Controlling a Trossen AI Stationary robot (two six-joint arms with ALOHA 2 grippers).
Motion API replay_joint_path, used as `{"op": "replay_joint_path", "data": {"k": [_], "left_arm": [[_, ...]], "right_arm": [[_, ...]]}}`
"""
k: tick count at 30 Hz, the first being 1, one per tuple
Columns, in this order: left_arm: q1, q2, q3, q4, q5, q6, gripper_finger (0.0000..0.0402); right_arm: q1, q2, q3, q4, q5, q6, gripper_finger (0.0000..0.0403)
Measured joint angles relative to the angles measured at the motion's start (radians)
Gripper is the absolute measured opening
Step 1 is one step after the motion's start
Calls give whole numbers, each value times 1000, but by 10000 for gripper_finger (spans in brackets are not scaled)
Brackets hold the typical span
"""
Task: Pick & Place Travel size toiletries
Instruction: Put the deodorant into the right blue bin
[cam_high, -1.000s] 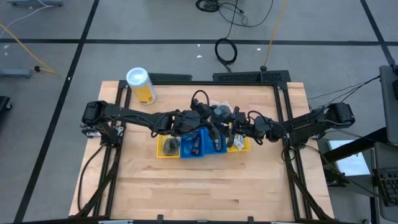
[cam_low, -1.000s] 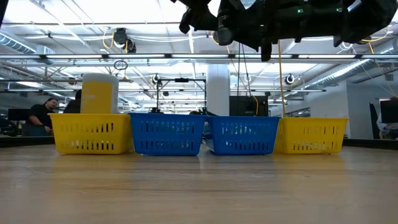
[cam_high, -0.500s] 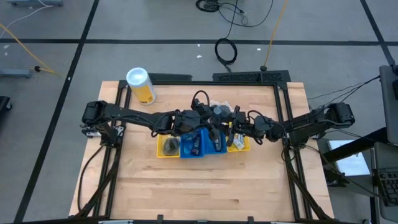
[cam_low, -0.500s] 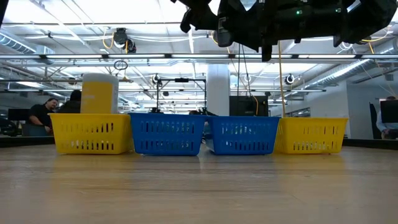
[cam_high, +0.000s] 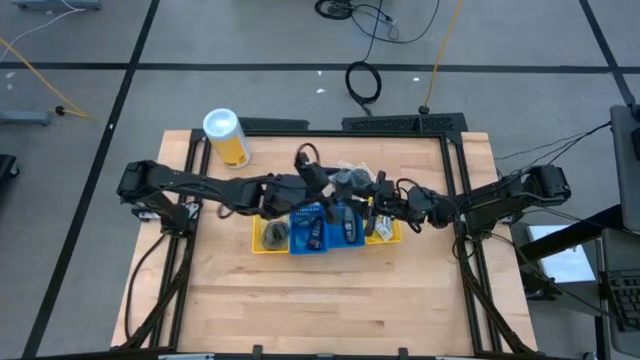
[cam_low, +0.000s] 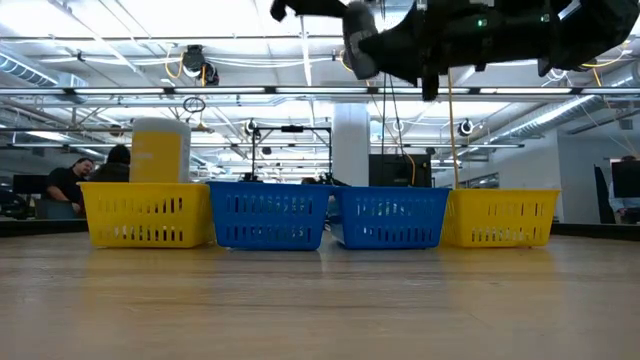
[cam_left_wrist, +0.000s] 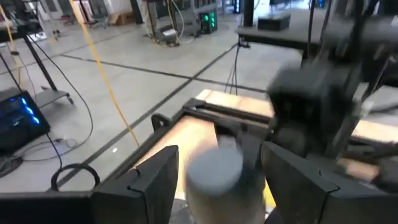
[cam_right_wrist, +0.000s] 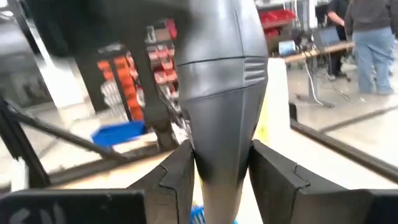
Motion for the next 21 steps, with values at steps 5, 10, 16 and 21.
{"op": "replay_joint_path", "data": {"k": [5,10,16,21], "left_arm": [[-7,-51,2,-44,-3,-1,227],[-20,-68,2,-82,-9,1,227],[-23,-68,1,-140,-28,-7,227],[-18,-67,1,-175,-30,-24,227]], "right_arm": [[2,1,-2,-54,0,24,117],[31,1,-2,-145,-2,55,117],[76,1,-2,-284,-1,118,117],[100,1,-2,-354,-1,162,117]]}}
